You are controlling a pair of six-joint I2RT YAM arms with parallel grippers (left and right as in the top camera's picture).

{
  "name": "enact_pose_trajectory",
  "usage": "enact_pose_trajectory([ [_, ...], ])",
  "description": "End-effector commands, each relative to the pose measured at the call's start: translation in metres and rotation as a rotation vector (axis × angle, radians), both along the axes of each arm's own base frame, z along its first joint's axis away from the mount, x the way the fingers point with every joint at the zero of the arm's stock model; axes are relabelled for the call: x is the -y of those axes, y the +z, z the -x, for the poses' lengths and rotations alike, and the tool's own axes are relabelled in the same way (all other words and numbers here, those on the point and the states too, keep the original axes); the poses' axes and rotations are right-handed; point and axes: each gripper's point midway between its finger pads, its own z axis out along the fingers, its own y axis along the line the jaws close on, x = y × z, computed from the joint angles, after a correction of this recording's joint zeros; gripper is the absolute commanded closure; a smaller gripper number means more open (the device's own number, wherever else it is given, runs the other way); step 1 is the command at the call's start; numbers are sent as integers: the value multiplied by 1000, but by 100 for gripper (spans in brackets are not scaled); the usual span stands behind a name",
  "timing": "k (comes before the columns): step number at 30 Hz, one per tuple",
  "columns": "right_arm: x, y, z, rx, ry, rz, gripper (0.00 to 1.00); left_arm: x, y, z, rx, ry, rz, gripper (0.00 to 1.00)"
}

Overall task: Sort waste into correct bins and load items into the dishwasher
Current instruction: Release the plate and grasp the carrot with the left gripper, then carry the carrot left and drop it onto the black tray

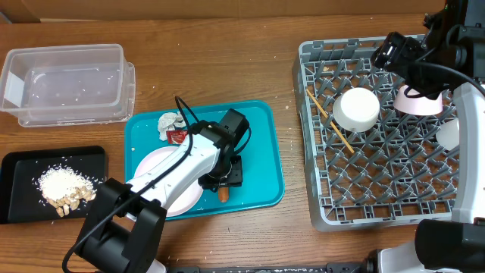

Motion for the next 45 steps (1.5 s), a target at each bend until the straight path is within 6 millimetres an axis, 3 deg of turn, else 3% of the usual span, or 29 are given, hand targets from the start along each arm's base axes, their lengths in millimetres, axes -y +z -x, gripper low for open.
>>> enact_pose_trajectory([
  [1,1,13,-2,40,-4,7,0,0,-8,6,-23,6,3,50],
  [11,1,13,-2,40,-4,7,0,-7,-19,6,-20,-23,-40,50],
  [20,1,13,-2,39,-4,6,0,-10,-45,11,-82,-48,-73,58],
  [22,1,12,-3,38,-4,7,0,-10,-47,11,-86,-49,-76,67],
  [25,1,12,-2,38,-4,6,0,-11,-45,12,-96,-50,-81,91],
  [27,1,12,-3,38,-4,6,0,-13,-40,14,-112,-47,-91,96],
  [31,1,12,-3,37,-4,7,0,-11,-17,5,-117,-49,-116,96],
  [36,1,12,-3,37,-4,6,0,-10,43,-24,-66,-47,-167,96],
  [39,1,12,-3,37,-4,6,0,-22,79,-39,-32,-19,-212,96],
  [42,1,12,-3,37,-4,7,0,-52,114,-53,13,72,-291,96],
  [45,1,12,-3,37,-4,7,0,-95,147,-65,75,218,-362,96],
])
